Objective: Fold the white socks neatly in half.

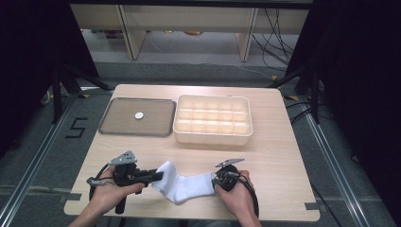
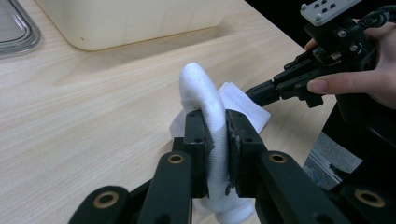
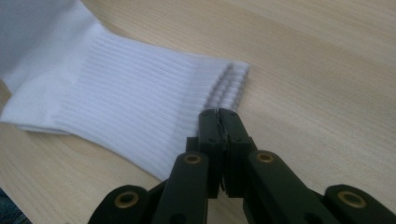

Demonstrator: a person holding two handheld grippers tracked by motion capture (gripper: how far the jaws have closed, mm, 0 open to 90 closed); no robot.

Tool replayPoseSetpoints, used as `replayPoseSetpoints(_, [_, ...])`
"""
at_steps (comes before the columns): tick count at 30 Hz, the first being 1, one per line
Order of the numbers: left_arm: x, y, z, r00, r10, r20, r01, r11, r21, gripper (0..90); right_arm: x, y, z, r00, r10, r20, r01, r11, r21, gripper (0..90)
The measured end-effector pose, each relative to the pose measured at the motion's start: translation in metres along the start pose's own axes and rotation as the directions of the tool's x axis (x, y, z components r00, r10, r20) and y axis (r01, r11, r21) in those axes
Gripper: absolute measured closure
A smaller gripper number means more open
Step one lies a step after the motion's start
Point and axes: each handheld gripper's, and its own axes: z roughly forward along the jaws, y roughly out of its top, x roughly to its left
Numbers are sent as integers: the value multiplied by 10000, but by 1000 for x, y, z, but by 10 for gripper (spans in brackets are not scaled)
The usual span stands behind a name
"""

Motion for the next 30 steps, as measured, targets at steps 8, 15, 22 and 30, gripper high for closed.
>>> replayPoseSetpoints(8, [-1,-1,4,10000,-92,-23,92,9999,-101,792,4,-1,1,10000,56,-73,-56,10000,2,888])
replayPoseSetpoints(15, [0,-2,6,9999,-149,25,150,9999,-48,792,7,-2,0,9999,10,-125,-9,10000,15,885])
replayPoseSetpoints(22, [1,-1,8,10000,-89,-23,89,9999,-54,791,10,-2,1,9998,118,-144,-118,9999,-10,885])
replayPoseSetpoints(30, [-1,-2,11,10000,15,-59,-15,10000,-10,791,9,-4,1,9998,55,-175,-55,10000,-41,885])
